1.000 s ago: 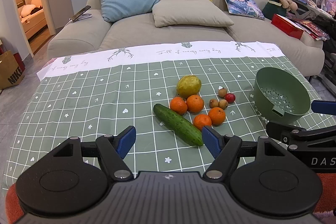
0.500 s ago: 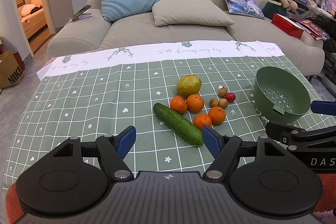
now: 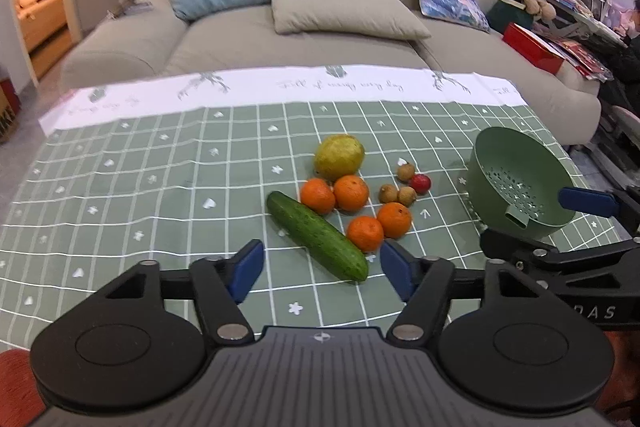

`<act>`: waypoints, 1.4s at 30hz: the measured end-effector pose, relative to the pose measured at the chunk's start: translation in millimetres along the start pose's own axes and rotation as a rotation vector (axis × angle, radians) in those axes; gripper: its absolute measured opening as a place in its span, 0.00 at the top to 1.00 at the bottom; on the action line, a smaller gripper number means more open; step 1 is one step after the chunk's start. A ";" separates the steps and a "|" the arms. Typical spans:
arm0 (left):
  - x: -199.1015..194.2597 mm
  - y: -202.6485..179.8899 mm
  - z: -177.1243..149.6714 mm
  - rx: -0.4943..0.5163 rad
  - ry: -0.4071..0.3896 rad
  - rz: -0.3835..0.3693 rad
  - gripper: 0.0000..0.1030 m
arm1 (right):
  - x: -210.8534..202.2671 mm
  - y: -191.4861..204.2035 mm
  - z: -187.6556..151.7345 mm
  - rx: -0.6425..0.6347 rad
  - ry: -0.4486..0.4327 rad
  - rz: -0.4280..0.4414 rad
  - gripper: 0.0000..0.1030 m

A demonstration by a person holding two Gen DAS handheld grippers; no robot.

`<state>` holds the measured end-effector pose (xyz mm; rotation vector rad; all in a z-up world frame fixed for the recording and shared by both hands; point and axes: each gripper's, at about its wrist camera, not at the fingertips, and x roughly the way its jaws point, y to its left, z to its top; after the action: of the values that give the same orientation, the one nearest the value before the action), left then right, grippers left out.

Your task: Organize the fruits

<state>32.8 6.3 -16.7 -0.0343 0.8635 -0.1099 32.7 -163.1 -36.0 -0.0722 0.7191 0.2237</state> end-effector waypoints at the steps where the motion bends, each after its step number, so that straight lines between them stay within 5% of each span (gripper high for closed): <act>1: 4.5 0.8 1.7 -0.004 0.010 -0.007 0.30 | 4.6 -1.4 0.5 -0.004 0.005 0.009 0.05; 5: 27.7 4.4 9.3 -0.025 0.065 -0.045 0.37 | 24.6 -6.5 1.4 -0.007 0.011 0.047 0.08; 9: 54.6 12.0 15.7 -0.110 0.125 -0.080 0.48 | 47.7 -9.7 -0.2 -0.029 0.035 0.074 0.26; 20: 129.4 33.3 24.0 -0.318 0.246 -0.038 0.49 | 120.5 -10.2 2.2 -0.004 0.130 0.090 0.56; 38: 185.9 41.5 24.7 -0.475 0.337 0.030 0.41 | 191.2 -35.5 -4.2 0.192 0.277 0.153 0.58; 42: 189.7 41.8 23.0 -0.509 0.338 0.015 0.50 | 196.2 -39.4 -4.0 0.242 0.286 0.170 0.58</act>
<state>176.0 26.5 -148.4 -0.4972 1.2118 0.1246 182.3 -167.1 -168.9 0.1920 1.0344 0.2899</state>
